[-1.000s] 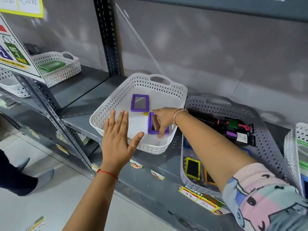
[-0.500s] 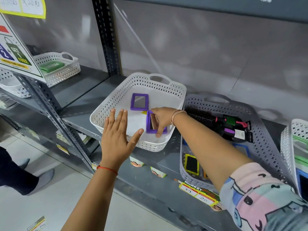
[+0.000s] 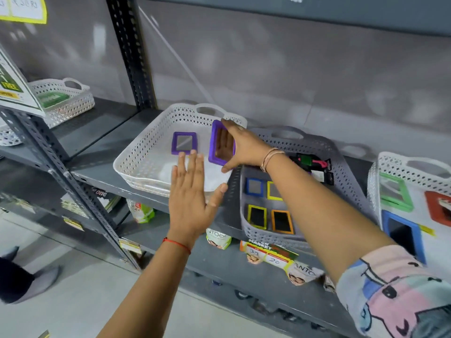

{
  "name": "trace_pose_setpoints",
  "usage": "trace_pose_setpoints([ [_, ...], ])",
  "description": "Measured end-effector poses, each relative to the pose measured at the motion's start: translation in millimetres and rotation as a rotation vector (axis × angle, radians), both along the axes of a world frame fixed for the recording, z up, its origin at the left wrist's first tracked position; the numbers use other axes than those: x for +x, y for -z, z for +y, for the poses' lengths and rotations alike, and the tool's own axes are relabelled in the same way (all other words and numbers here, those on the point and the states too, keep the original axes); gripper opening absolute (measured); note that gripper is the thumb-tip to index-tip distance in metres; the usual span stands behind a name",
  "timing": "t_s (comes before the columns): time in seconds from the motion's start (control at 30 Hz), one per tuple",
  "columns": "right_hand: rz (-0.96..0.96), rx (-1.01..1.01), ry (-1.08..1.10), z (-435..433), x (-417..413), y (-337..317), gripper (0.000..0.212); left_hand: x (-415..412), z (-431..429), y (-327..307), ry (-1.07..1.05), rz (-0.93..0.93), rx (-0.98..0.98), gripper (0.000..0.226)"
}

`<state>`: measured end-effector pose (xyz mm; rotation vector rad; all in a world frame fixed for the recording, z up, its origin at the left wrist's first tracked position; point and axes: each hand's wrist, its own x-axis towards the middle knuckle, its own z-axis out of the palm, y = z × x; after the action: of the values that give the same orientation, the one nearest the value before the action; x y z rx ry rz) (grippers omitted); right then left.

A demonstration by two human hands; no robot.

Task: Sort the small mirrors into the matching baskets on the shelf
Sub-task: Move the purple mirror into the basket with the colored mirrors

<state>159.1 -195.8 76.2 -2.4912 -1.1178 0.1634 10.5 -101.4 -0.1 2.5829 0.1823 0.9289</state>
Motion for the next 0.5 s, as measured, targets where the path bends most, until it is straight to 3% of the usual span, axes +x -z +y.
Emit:
trace_pose_setpoints([
  [0.2,-0.033,0.044,0.095,-77.4,-13.0,-1.0,0.12,-9.1,-75.9,4.8,0.164,0.003,0.008,0.079],
  [0.5,0.052,-0.106,0.293,-214.9,-31.6,-11.5,0.121,-9.4,-152.5,1.6,0.292,0.094,0.083,0.081],
])
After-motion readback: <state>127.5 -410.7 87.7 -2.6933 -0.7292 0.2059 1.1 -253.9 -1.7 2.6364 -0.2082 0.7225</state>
